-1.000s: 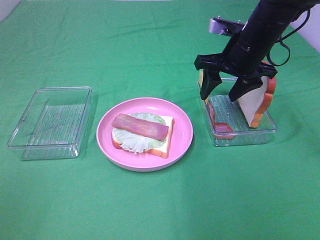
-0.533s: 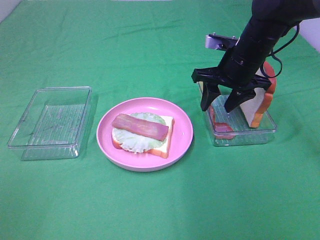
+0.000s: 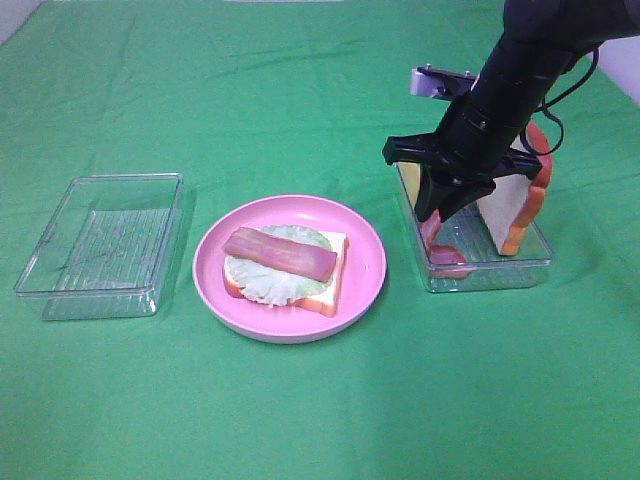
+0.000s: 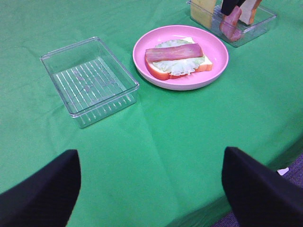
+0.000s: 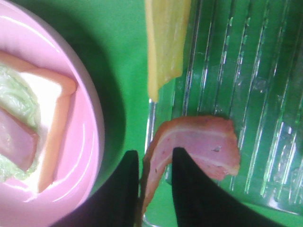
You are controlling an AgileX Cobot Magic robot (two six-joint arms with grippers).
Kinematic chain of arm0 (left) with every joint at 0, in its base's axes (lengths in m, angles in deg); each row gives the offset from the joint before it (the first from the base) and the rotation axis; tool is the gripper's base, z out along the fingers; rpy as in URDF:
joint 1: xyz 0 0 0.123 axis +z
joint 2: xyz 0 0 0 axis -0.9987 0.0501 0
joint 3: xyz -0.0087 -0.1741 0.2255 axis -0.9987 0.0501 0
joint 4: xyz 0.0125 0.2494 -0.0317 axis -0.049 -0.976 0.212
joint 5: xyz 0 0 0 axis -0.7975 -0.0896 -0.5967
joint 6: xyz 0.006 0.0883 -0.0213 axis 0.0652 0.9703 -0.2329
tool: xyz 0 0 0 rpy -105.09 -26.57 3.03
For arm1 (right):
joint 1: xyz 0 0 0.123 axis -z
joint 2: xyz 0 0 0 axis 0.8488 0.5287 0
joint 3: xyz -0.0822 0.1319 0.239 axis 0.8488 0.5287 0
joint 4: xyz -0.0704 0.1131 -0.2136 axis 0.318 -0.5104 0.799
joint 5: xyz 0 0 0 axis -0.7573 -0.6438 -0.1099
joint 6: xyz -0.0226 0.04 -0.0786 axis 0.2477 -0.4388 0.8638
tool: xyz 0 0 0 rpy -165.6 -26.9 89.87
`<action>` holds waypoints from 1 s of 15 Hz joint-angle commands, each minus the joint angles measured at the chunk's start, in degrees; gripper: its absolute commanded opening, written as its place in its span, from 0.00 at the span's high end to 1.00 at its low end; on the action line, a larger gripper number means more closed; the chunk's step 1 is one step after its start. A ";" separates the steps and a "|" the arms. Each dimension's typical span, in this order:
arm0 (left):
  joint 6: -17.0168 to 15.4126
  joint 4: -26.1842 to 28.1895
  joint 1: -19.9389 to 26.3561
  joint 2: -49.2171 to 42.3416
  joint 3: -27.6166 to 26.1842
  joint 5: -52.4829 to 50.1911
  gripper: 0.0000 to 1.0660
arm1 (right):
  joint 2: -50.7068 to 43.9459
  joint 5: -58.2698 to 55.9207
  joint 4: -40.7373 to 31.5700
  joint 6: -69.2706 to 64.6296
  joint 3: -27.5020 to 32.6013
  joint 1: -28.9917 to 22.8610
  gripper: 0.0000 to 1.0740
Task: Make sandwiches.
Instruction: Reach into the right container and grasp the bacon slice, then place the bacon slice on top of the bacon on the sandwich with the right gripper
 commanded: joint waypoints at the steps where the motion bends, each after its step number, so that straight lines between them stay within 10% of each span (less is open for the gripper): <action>1: -0.06 0.40 -0.11 -1.15 0.17 -0.52 0.27 | 0.46 -0.23 0.17 -0.40 -0.40 -0.06 0.87; 3: -0.06 0.40 -0.11 -1.15 0.17 -0.52 0.27 | 0.23 -0.69 0.17 -0.40 -0.40 -0.06 1.00; 15: -0.06 0.40 -0.11 -1.15 0.17 -0.52 0.27 | -14.67 -6.02 -0.17 1.78 -0.40 -0.11 1.00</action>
